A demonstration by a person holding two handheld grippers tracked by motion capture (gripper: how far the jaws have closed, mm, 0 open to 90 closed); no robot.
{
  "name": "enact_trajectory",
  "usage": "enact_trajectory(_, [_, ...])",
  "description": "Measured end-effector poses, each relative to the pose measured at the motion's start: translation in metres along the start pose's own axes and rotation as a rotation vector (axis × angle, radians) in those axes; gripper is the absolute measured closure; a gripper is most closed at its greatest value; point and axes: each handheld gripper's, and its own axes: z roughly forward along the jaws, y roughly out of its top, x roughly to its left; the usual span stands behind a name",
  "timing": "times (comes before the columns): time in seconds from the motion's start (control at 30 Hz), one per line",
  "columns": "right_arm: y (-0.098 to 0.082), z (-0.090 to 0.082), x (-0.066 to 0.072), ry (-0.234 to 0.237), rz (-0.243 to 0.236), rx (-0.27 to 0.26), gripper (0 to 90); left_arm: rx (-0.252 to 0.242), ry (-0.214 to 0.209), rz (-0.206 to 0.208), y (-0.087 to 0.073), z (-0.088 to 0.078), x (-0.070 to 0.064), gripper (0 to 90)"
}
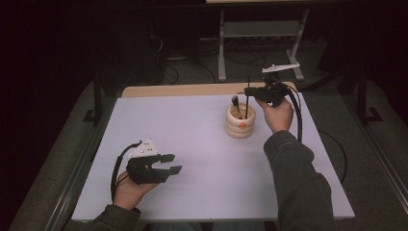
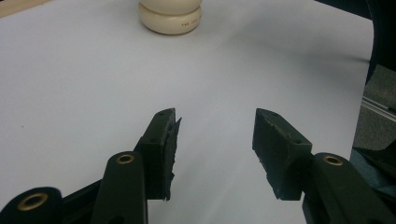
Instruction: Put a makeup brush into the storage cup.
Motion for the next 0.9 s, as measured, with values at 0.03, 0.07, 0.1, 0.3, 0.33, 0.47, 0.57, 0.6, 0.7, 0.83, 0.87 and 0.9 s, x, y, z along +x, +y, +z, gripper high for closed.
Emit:
enact_trajectory(0.03, [0.000,0.000,0.000,0.001,-0.004,-0.003,84.5,-0.001,0.000,0.001,0.000,0.000,0.000,49.3])
enact_trajectory(0.07, [-0.001,0.000,0.000,0.002,-0.002,-0.001,84.5,-0.004,0.000,-0.003,0.000,0.000,0.000,49.3])
enact_trajectory(0.1, [-0.001,0.000,0.000,0.001,0.000,0.001,84.5,-0.006,-0.001,-0.002,0.000,0.000,0.000,49.3])
enact_trajectory(0.3, [-0.005,0.002,-0.001,0.000,0.003,0.006,84.5,-0.006,-0.003,-0.008,0.000,0.001,-0.001,49.4])
enact_trajectory(0.33, [-0.006,0.002,-0.002,0.000,0.000,0.008,84.5,-0.005,-0.005,-0.009,0.000,0.001,-0.001,49.4])
enact_trajectory(0.47, [-0.010,0.003,-0.003,0.000,0.010,0.012,84.4,-0.005,-0.005,-0.006,0.000,0.000,0.000,49.5])
enact_trajectory(0.57, [-0.012,0.004,-0.004,0.000,0.014,0.016,84.5,-0.008,-0.003,-0.004,0.000,0.000,0.000,49.5])
enact_trajectory(0.6, [-0.012,0.004,-0.004,0.000,0.015,0.019,84.4,-0.008,-0.003,-0.005,0.000,0.000,0.000,49.5])
enact_trajectory(0.7, [-0.012,0.005,-0.004,-0.002,0.016,0.023,84.4,-0.012,-0.002,-0.009,0.000,0.000,0.000,49.5])
enact_trajectory(0.83, [-0.014,0.007,-0.004,-0.004,0.011,0.028,84.4,-0.011,-0.001,-0.011,0.000,-0.001,0.000,49.5])
enact_trajectory(0.87, [-0.015,0.008,-0.004,-0.005,0.009,0.024,84.4,-0.011,-0.001,-0.011,0.000,-0.001,0.000,49.5])
enact_trajectory(0.9, [-0.015,0.009,-0.004,-0.003,0.013,0.025,84.3,-0.010,-0.001,-0.010,0.000,-0.001,0.000,49.5])
